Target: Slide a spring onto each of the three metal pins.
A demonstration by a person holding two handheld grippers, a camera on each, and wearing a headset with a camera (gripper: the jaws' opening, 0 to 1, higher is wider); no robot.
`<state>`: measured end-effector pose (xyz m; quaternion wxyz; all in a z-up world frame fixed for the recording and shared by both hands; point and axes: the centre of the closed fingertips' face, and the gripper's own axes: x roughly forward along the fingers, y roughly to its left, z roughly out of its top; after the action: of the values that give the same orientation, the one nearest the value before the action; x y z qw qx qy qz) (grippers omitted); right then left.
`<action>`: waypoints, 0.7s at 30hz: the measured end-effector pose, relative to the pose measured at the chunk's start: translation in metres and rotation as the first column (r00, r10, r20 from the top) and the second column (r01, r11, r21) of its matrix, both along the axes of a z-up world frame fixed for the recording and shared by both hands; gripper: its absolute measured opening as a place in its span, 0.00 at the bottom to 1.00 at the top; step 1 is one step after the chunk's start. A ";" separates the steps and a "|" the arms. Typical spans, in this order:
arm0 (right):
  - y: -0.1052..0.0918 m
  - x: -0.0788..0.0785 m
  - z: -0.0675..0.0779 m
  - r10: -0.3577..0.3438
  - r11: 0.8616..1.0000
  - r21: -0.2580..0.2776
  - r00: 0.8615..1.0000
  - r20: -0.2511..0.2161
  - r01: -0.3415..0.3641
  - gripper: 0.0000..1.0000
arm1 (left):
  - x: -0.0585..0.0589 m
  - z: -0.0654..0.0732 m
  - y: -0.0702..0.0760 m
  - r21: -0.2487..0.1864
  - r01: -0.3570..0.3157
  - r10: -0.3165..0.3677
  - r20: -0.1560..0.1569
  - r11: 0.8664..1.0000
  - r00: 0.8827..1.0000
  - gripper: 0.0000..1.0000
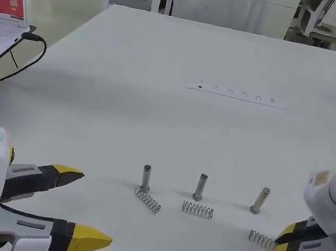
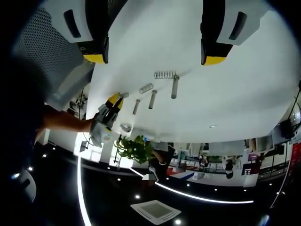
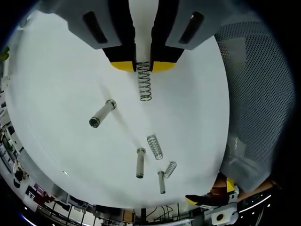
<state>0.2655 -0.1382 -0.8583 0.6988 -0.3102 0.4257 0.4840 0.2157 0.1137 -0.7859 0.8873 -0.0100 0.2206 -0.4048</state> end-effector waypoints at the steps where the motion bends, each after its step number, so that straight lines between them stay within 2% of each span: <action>1: 0.000 0.000 0.000 -0.001 1.000 -0.001 1.000 0.001 0.001 0.08 | 0.000 0.000 0.000 0.000 0.001 -0.001 0.002 1.000 1.000 0.76; 10: 0.002 -0.001 0.006 -0.023 1.000 0.015 1.000 0.010 0.023 0.08 | -0.006 0.004 -0.006 -0.005 0.051 -0.051 0.001 0.999 0.999 0.74; 17: 0.013 -0.006 0.016 -0.016 0.999 0.033 1.000 0.017 0.015 0.08 | -0.012 0.006 -0.006 -0.001 0.074 -0.074 -0.003 0.997 0.997 0.70; 21: 0.025 -0.011 0.023 0.001 0.999 0.053 1.000 0.010 -0.001 0.08 | -0.014 0.008 -0.011 0.000 0.101 -0.101 0.001 0.995 0.995 0.68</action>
<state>0.2543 -0.1137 -0.8355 0.7087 -0.2940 0.4090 0.4939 0.2018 0.1024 -0.7776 0.8659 0.0013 0.2204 -0.4491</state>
